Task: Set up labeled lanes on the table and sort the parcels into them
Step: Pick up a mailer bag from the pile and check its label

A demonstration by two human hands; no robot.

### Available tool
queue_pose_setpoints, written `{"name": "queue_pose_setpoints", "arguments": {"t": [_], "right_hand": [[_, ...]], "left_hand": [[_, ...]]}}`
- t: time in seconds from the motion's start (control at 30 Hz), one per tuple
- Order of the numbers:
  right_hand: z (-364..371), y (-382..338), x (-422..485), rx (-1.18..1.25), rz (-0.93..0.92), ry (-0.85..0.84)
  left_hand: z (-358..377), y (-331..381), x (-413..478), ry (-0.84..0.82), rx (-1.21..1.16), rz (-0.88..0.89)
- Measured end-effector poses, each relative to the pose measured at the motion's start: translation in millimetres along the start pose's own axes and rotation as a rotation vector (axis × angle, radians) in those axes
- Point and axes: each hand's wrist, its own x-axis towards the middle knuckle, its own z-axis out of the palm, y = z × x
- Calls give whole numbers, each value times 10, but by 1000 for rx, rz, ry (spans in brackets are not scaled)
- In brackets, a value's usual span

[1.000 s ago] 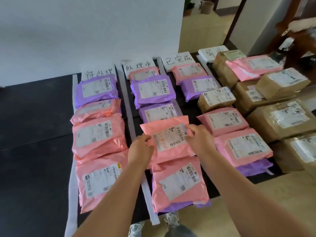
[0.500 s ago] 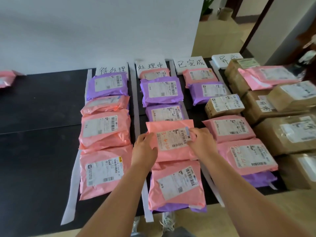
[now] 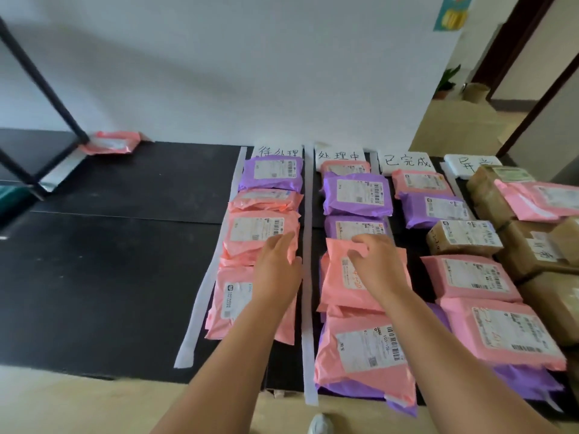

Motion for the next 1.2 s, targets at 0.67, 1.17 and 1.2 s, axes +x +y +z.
{"name": "queue_pose_setpoints", "arguments": {"t": [0.67, 1.17, 1.2], "right_hand": [[2125, -2963, -1348, 129, -153, -87], [2867, -3804, -595, 69, -215, -122], [2905, -3867, -502, 74, -224, -127]], "left_hand": [[-2824, -2278, -357, 113, 45, -121], [-3552, -2910, 414, 146, 61, -149], [-3603, -2931, 516, 154, 63, -151]]}}
